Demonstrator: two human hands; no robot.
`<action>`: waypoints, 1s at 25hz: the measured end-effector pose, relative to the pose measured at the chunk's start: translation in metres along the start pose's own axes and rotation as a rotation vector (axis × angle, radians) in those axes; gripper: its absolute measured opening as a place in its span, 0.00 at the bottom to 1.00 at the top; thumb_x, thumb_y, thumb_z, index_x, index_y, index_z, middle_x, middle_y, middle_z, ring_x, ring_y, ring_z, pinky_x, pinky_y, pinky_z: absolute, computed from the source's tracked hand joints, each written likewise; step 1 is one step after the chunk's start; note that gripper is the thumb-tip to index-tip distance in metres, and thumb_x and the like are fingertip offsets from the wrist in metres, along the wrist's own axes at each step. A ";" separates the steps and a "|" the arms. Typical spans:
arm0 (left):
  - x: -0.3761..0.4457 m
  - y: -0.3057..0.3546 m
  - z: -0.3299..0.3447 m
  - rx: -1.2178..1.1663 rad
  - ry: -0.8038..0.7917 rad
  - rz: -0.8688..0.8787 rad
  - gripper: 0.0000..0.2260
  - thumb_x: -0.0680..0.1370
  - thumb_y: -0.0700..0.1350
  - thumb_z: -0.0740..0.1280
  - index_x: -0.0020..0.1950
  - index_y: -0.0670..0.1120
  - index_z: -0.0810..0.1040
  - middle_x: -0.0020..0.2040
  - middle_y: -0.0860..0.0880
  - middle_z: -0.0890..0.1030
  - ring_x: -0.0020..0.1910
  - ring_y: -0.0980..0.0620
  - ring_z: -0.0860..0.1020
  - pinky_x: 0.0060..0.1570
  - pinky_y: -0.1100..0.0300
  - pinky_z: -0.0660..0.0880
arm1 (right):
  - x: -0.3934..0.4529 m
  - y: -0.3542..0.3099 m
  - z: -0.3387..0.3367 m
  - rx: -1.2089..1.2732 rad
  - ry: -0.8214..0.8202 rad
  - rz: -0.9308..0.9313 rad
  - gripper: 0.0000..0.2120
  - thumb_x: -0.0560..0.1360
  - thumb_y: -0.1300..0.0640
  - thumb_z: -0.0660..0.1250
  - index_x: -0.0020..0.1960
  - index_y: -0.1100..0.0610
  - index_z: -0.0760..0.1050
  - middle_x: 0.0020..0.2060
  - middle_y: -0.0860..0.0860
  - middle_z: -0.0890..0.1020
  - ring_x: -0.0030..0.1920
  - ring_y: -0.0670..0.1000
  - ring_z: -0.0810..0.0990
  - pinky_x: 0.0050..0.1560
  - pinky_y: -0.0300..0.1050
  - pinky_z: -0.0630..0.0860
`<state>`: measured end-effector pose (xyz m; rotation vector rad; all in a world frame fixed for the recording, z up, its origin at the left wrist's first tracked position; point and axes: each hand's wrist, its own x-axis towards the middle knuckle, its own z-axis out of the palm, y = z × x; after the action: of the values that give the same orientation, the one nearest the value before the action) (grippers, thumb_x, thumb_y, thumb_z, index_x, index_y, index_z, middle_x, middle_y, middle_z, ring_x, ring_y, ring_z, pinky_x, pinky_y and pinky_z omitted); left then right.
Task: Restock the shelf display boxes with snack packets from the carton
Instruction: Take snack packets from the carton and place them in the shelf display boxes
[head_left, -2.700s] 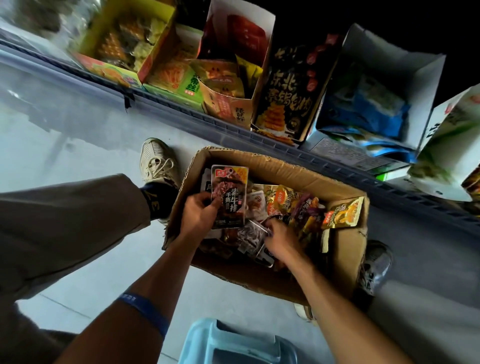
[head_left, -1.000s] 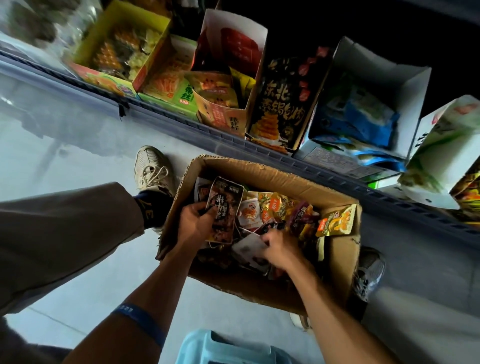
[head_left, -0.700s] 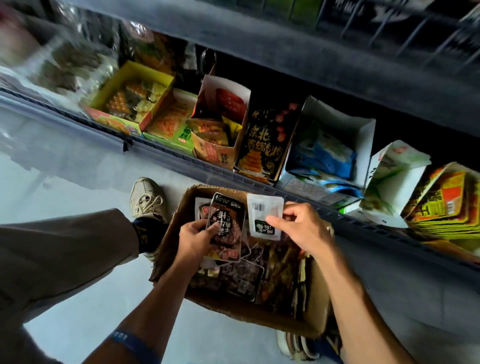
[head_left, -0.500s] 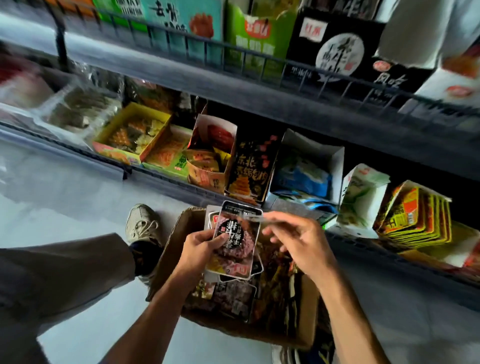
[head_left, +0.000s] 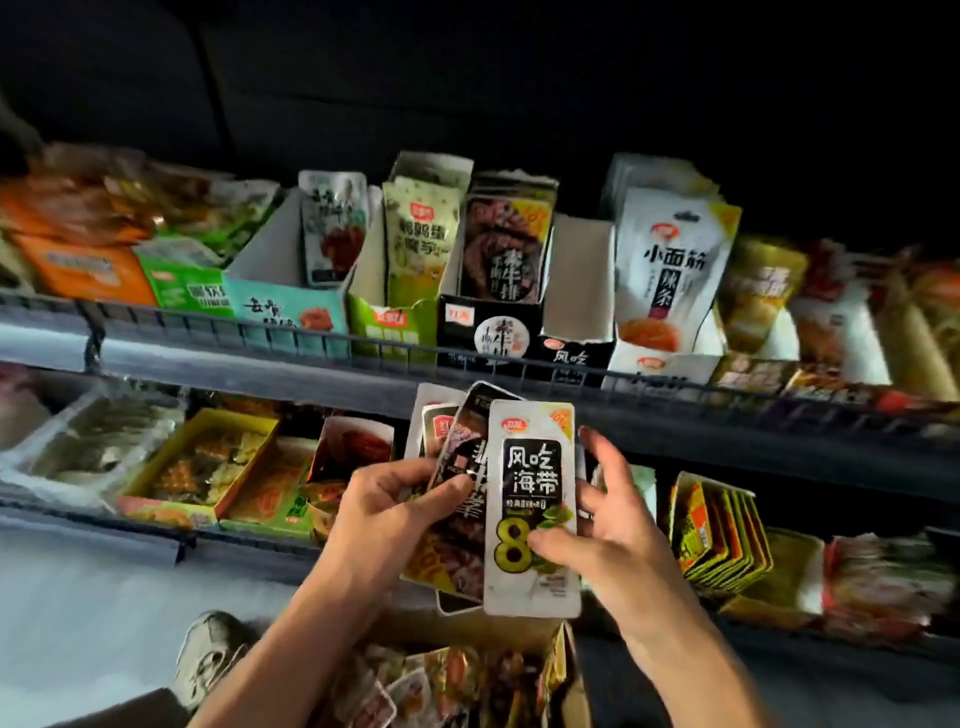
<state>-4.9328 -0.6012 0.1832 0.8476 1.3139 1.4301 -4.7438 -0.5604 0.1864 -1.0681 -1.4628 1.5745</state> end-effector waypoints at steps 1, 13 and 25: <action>0.006 0.013 0.004 -0.010 -0.012 0.016 0.05 0.73 0.41 0.72 0.45 0.41 0.86 0.45 0.40 0.86 0.44 0.40 0.85 0.46 0.46 0.83 | 0.004 -0.016 -0.008 0.008 -0.005 0.005 0.30 0.72 0.71 0.71 0.66 0.45 0.70 0.51 0.49 0.86 0.52 0.52 0.85 0.54 0.54 0.81; 0.091 0.077 0.003 -0.222 0.098 0.044 0.03 0.74 0.38 0.72 0.44 0.41 0.85 0.46 0.40 0.86 0.40 0.42 0.85 0.39 0.48 0.82 | 0.175 -0.180 -0.064 -0.676 0.586 -0.396 0.05 0.70 0.55 0.71 0.44 0.52 0.76 0.42 0.51 0.84 0.41 0.54 0.85 0.45 0.56 0.83; 0.106 0.093 0.002 -0.248 0.061 0.064 0.03 0.74 0.39 0.72 0.44 0.43 0.86 0.47 0.40 0.86 0.47 0.38 0.85 0.53 0.37 0.79 | 0.237 -0.185 -0.063 -1.857 0.446 -0.408 0.18 0.70 0.47 0.72 0.58 0.49 0.74 0.61 0.49 0.78 0.63 0.55 0.69 0.65 0.54 0.59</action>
<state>-4.9790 -0.4941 0.2619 0.6904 1.1323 1.6411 -4.7842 -0.3021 0.3474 -1.5920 -2.3884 -0.7325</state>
